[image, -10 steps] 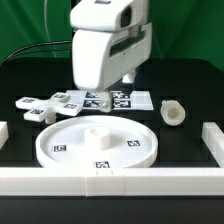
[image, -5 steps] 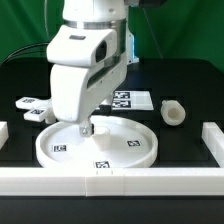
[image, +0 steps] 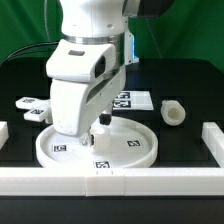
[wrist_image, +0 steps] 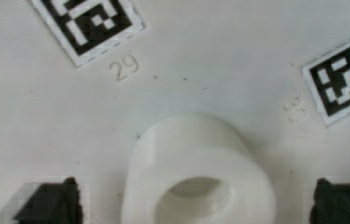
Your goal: Assemble round table
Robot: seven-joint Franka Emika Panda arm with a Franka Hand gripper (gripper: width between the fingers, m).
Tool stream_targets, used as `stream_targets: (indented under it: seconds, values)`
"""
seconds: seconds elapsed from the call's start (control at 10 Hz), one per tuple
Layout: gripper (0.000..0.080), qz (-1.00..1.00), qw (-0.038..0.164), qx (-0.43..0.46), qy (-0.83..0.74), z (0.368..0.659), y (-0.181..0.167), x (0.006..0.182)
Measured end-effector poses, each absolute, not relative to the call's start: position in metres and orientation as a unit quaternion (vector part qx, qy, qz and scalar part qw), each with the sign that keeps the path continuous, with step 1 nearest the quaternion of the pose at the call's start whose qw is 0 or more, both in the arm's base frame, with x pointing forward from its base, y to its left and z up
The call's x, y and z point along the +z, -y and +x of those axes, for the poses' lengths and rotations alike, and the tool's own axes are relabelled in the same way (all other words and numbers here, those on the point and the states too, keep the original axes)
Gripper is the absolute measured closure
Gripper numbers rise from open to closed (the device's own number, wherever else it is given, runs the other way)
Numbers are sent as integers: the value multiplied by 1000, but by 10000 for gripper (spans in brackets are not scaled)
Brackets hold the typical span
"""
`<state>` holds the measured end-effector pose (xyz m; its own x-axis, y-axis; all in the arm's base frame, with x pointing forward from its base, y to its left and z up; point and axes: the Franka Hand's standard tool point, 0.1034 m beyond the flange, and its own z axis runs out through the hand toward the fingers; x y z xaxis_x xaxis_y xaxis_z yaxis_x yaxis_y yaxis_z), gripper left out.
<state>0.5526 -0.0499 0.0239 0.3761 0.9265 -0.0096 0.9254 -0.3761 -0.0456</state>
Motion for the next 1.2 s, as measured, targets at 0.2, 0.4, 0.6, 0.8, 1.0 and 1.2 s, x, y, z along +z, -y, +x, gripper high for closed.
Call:
stream_targets:
  seconds: [0.2, 0.4, 0.6, 0.8, 1.0, 1.2]
  values:
    - [150, -829, 13, 12, 559, 553, 52, 23]
    - [150, -830, 13, 11, 558, 553, 53, 20]
    - [150, -831, 14, 13, 556, 551, 55, 18]
    - [374, -833, 15, 14, 553, 550, 55, 16]
    - [395, -833, 15, 14, 553, 550, 53, 16]
    - [395, -833, 15, 14, 553, 550, 54, 16]
